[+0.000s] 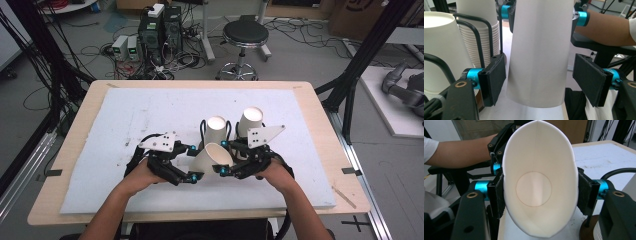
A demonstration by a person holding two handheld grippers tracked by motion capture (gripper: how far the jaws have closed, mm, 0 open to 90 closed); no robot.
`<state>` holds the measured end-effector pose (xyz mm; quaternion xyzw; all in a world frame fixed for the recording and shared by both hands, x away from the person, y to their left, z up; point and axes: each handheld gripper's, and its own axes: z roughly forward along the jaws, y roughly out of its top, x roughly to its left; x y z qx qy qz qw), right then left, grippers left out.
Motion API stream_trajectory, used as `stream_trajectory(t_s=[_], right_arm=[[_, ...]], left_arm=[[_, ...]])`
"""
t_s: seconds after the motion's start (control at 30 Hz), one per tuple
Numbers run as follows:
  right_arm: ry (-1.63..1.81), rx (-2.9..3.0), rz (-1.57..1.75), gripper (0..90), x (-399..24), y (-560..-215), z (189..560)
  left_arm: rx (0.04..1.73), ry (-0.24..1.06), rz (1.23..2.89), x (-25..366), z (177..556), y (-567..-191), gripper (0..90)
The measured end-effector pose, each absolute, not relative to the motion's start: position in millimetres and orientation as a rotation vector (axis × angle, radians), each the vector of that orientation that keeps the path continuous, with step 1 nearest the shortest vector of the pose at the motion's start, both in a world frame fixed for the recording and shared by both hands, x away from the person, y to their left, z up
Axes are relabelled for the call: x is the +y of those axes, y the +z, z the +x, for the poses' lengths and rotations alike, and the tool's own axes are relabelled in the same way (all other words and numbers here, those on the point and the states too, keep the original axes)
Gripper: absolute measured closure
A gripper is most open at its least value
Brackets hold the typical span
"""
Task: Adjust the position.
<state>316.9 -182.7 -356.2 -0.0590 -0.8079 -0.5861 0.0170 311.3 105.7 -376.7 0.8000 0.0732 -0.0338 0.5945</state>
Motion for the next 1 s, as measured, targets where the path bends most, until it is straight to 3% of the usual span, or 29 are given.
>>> stream_trajectory(t_s=[0.1,0.2,0.33,0.4,0.47,0.57,0.63,0.8,0.9,1.0], right_arm=[[-1.816,-2.5,-0.164,38.5,-180.6,-355.5,315.9],[-1.799,-2.497,-0.155,37.9,-177.6,-355.0,313.5],[-1.831,-2.48,-0.17,30.1,-177.4,-354.8,313.4],[-1.861,-2.447,-0.195,20.5,-178.6,-354.0,312.5],[-1.892,-2.396,-0.21,20.0,-179.9,-353.6,313.0],[-1.913,-2.37,-0.226,21.1,-180.8,-353.8,314.1],[-1.909,-2.382,-0.218,33.4,-181.2,-354.3,314.6],[-1.874,-2.437,-0.217,36.4,-181.6,-355.2,315.8],[-1.876,-2.466,-0.216,37.5,-182.8,-353.1,316.3],[-1.862,-2.492,-0.225,37.7,-183.5,-351.6,315.7]], left_arm=[[0.123,-0.077,1.893,102.6,309.9,-379.7,36.3],[0.1,-0.074,1.907,100.8,308.7,-380.5,37.1],[0.104,-0.08,1.874,103.5,309.6,-378.5,36.5],[0.111,-0.083,1.848,105.6,310.3,-377.2,36.5],[0.12,-0.081,1.827,107.6,310.8,-376.2,36.5],[0.114,-0.082,1.825,108.2,311.2,-376.0,36.5],[0.116,-0.08,1.844,105.9,310.7,-378.1,36.5],[0.162,-0.083,1.868,102.9,312.1,-383.3,34.4],[0.183,-0.075,1.869,103.4,312.2,-382.8,26.1],[0.174,-0.073,1.876,101.2,311.3,-383.0,26.1]])
